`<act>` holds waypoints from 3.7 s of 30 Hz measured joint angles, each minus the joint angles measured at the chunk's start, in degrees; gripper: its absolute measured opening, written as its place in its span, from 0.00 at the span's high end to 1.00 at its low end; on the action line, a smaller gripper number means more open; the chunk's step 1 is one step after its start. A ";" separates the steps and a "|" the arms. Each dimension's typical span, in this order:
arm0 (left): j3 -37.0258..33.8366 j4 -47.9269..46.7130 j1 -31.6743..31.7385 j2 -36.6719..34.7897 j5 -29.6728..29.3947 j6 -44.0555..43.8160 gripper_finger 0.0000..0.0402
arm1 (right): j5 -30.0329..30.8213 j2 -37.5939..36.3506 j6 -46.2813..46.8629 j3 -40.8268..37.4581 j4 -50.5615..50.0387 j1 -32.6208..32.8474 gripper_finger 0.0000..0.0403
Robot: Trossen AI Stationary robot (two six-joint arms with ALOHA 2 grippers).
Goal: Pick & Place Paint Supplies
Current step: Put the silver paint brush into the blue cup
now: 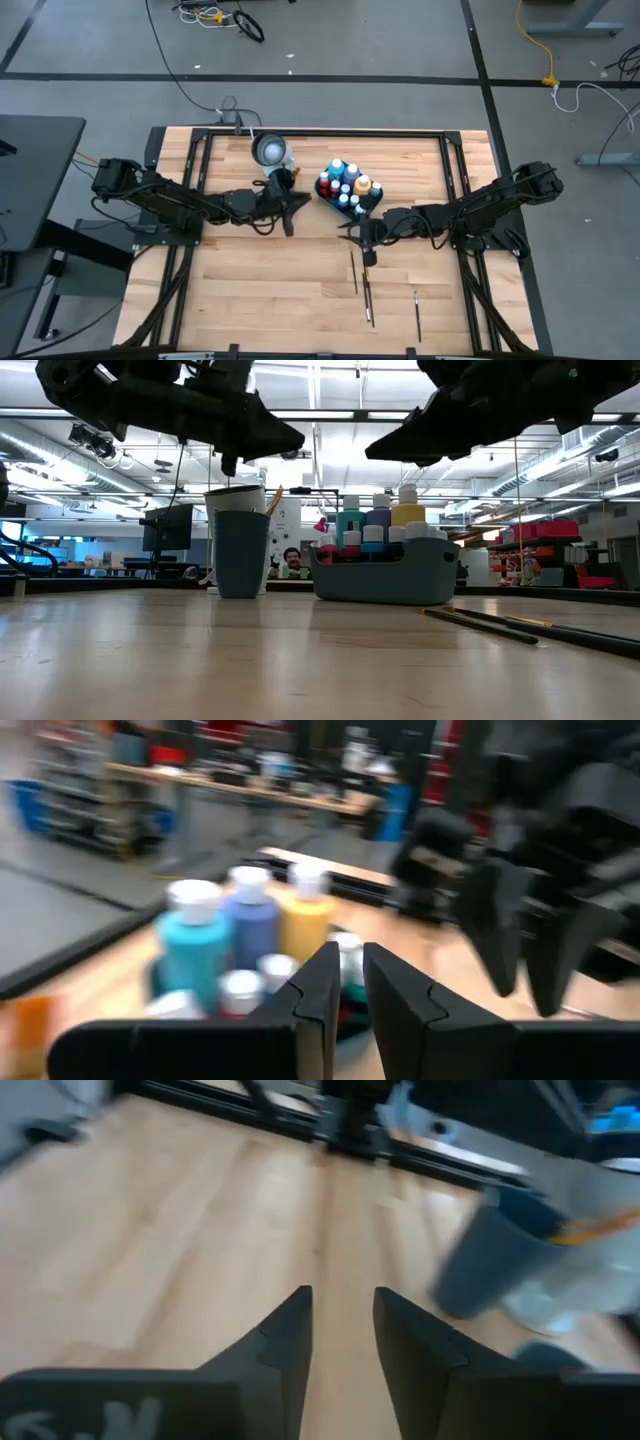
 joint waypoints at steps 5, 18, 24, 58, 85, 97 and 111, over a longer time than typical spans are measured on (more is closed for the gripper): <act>0.00 -0.21 0.02 0.00 5.42 -1.19 0.86 | -5.74 0.00 1.67 0.00 0.00 0.04 0.68; 0.00 -0.61 0.04 0.00 5.73 -1.22 0.86 | -18.31 0.02 17.68 0.02 2.95 0.63 0.69; 0.00 0.00 0.07 -0.02 4.98 -0.80 0.86 | -22.82 -1.92 23.16 8.41 -9.78 3.18 0.69; 0.02 1.22 0.32 -0.02 -10.87 8.03 0.86 | -30.06 -2.32 35.13 18.57 -72.32 27.55 0.71; 0.02 6.84 4.07 -0.04 -10.86 1.92 0.86 | -15.02 -2.32 -11.25 0.87 -54.49 32.74 0.71; 0.02 6.83 4.75 -0.04 -10.90 0.73 0.86 | -15.52 -2.60 -19.30 -5.95 -44.57 32.74 0.77; 0.02 6.78 6.60 -0.04 -12.48 -0.15 0.86 | -16.80 -2.52 -19.35 -6.36 -43.76 32.61 0.98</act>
